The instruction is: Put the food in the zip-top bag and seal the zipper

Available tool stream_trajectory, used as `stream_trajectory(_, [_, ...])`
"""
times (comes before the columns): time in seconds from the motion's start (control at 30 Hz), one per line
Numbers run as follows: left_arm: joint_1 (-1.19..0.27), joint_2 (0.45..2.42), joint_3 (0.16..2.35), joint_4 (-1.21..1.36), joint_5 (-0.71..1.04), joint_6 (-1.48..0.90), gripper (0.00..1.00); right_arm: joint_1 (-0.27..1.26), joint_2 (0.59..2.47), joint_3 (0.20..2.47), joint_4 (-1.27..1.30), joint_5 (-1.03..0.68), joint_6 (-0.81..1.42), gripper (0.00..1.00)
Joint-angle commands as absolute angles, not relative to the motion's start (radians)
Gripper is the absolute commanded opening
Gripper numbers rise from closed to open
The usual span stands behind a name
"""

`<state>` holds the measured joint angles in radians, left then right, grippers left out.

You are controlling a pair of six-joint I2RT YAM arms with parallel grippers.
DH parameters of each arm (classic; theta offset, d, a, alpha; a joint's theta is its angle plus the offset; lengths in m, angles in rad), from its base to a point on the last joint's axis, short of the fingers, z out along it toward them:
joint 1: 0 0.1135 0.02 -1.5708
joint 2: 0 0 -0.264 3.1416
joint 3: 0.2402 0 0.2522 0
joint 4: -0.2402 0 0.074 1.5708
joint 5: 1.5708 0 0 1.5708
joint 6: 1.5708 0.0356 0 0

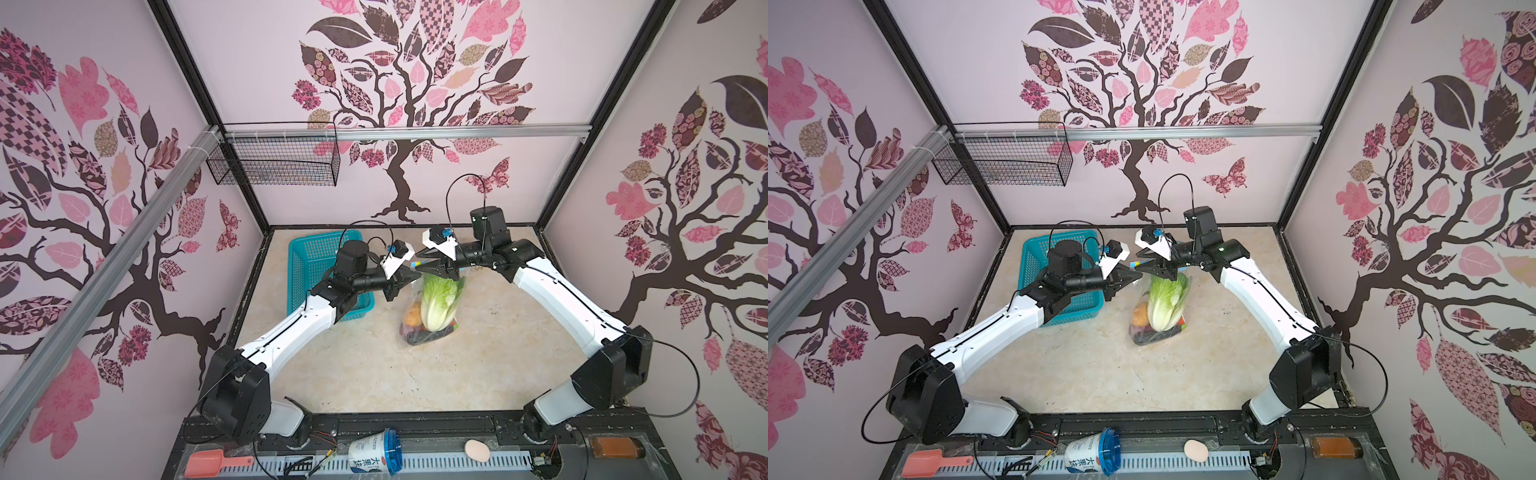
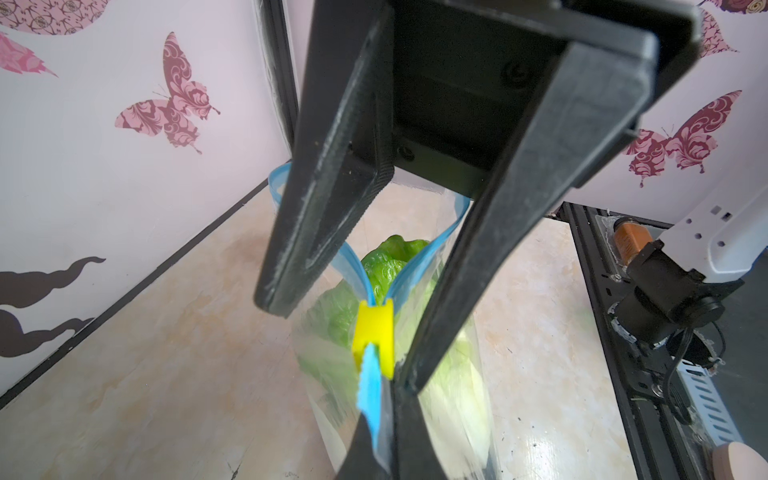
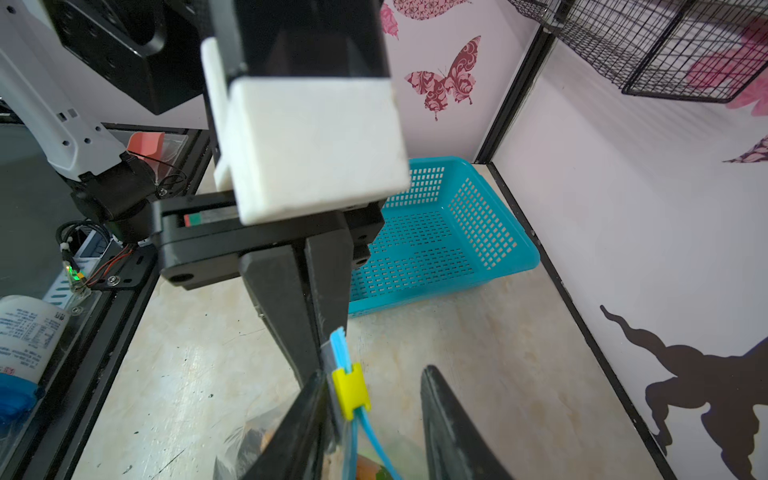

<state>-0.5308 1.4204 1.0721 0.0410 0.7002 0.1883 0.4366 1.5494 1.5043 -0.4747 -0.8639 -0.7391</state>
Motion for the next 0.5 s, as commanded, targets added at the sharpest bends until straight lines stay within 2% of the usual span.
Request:
stream_trajectory(0.0, [-0.535,1.412,1.111,0.037,0.698,0.204,0.00,0.437,1.532,1.504,-0.486,-0.902,-0.730,0.32])
stream_trajectory(0.2, [-0.542,1.409,1.112,0.029,0.682,0.209,0.00,0.436,1.525,1.493,-0.483,-0.898,-0.722,0.16])
stream_trajectory(0.47, [-0.542,1.397,1.104,0.029,0.637,0.206,0.00,0.436,1.509,1.486,-0.483,-0.891,-0.716,0.02])
